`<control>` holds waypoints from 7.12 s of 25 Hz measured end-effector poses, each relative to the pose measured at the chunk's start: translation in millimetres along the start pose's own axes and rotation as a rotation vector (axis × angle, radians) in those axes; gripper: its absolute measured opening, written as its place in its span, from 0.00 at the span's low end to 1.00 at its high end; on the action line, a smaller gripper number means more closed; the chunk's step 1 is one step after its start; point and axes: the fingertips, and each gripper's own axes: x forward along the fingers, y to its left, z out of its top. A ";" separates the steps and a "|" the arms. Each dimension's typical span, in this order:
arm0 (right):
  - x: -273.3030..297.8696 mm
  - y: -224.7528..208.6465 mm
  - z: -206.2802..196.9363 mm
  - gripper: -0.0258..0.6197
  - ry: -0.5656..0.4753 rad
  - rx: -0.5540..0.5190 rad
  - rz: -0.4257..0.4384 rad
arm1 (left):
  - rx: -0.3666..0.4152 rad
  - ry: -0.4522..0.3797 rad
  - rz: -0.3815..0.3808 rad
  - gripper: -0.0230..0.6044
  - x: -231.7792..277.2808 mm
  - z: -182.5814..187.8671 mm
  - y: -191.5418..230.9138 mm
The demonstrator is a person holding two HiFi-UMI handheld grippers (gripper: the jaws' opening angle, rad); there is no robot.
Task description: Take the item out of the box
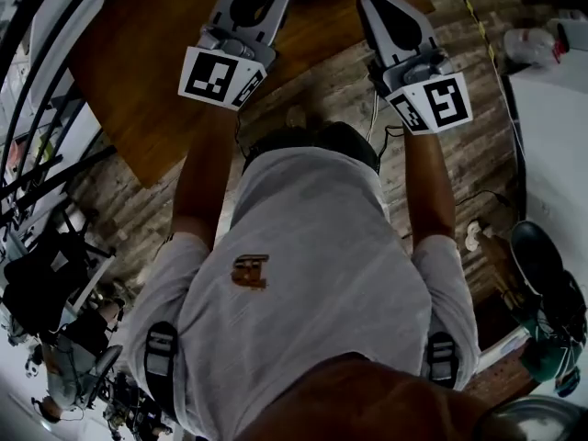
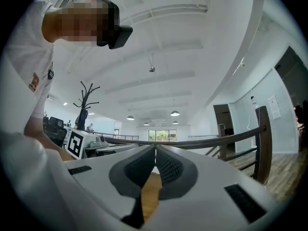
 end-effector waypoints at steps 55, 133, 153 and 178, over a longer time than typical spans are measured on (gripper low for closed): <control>226.2 -189.9 -112.2 0.09 0.368 -0.192 0.567 | 0.027 0.120 0.331 0.07 174.3 -106.4 194.2; 236.0 -182.8 -219.2 0.34 0.742 -0.288 0.610 | -0.035 0.187 0.292 0.07 159.1 -147.5 205.0; 191.4 -183.1 -49.9 0.34 0.124 0.074 0.422 | 0.015 0.097 0.262 0.07 158.9 -73.0 151.2; 138.7 -167.5 -25.7 0.33 -0.022 0.153 0.409 | 0.025 0.052 0.224 0.07 168.2 -49.6 104.3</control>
